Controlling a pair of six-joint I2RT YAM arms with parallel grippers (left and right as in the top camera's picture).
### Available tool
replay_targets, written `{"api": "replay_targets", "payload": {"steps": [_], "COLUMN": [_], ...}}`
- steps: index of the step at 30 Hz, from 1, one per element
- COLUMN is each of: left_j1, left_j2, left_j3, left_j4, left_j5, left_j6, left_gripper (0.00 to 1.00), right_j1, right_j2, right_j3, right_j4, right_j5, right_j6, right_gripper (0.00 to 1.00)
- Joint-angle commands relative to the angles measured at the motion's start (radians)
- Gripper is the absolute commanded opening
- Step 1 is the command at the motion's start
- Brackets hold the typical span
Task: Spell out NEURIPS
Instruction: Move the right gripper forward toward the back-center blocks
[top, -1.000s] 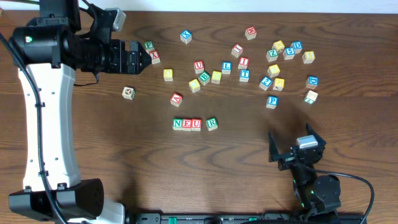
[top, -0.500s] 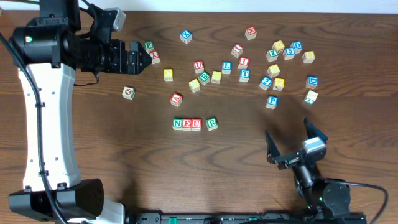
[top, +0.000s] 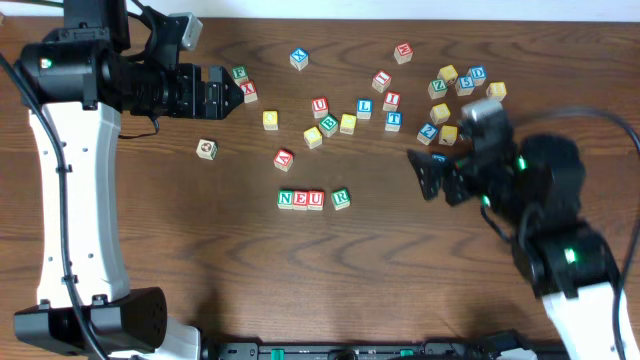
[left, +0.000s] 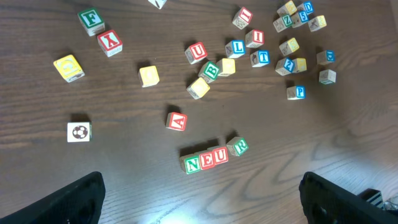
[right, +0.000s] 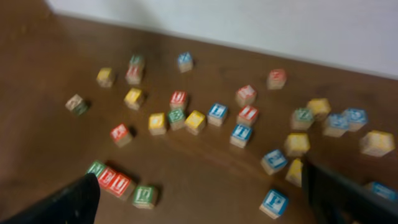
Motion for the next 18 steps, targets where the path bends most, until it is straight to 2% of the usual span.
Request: {"api": "replay_targets", "payload": {"steps": [1, 3, 6, 13, 15, 18], "left_j1": [0.003, 0.003, 0.003, 0.003, 0.003, 0.003], "left_j2": [-0.008, -0.008, -0.008, -0.008, -0.008, -0.008], "left_j3": [0.016, 0.016, 0.016, 0.016, 0.016, 0.016], "left_j4": [-0.003, -0.003, -0.003, -0.003, -0.003, -0.003], "left_j5": [0.009, 0.009, 0.009, 0.009, 0.009, 0.009], "left_j6": [0.014, 0.014, 0.014, 0.014, 0.014, 0.014], "left_gripper": [0.98, 0.98, 0.98, 0.98, 0.98, 0.98], "right_j1": [-0.005, -0.005, -0.005, -0.004, -0.004, -0.004], "right_j2": [0.124, 0.182, 0.262, 0.475, 0.585, 0.689], "right_j3": [0.032, 0.043, 0.109, 0.447, 0.622, 0.770], "right_j4": [0.039, 0.079, 0.047, -0.171, -0.293, -0.389], "right_j5": [-0.071, -0.071, -0.069, 0.043, 0.114, 0.145], "right_j6": [0.004, 0.035, 0.064, 0.106, 0.150, 0.208], "right_gripper": [0.99, 0.99, 0.99, 0.99, 0.99, 0.99]}}
